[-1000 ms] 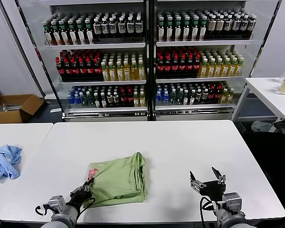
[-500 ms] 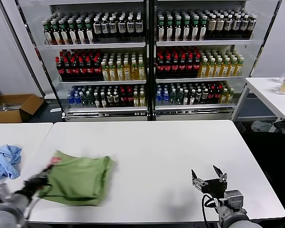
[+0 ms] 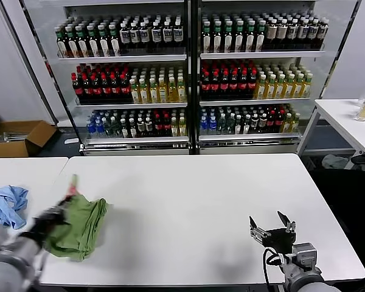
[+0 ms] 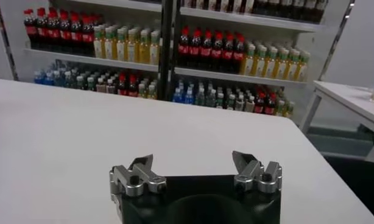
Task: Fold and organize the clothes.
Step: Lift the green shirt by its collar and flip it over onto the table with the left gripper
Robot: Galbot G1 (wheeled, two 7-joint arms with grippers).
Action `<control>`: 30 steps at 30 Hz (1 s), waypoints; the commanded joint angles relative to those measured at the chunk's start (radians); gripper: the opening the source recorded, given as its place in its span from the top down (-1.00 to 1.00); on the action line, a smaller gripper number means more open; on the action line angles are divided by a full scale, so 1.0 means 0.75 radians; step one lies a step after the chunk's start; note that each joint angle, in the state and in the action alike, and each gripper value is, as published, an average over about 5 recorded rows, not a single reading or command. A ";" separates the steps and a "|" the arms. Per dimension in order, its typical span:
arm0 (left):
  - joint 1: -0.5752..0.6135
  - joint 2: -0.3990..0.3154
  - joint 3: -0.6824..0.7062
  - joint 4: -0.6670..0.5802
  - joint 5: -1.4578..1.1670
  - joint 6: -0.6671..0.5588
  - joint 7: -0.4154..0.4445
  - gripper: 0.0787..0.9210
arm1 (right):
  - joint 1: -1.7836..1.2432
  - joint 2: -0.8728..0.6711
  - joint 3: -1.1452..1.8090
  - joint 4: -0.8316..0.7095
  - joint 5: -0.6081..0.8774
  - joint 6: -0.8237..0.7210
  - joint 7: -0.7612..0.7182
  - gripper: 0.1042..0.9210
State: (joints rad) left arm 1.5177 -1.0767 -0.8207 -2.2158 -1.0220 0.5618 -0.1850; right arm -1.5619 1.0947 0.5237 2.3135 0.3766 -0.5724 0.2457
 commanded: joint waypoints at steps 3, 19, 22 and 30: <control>-0.066 -0.434 0.932 -0.145 0.408 -0.007 -0.015 0.96 | -0.016 0.015 0.008 0.009 -0.013 -0.003 0.004 -0.76; -0.406 -0.494 0.837 0.255 0.457 -0.233 -0.078 0.96 | -0.053 0.016 0.011 0.053 -0.036 -0.006 0.006 -0.76; -0.399 -0.462 0.824 0.252 0.445 -0.232 -0.030 0.96 | -0.060 0.014 0.022 0.059 -0.034 -0.006 0.004 -0.76; -0.246 -0.433 0.943 0.095 0.496 -0.241 0.122 0.66 | -0.016 0.015 -0.001 0.044 -0.031 -0.007 0.007 -0.76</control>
State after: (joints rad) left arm 1.2968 -1.3997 -0.2084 -2.1020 -0.6960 0.4151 -0.1879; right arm -1.5934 1.1051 0.5311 2.3499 0.3528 -0.5773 0.2499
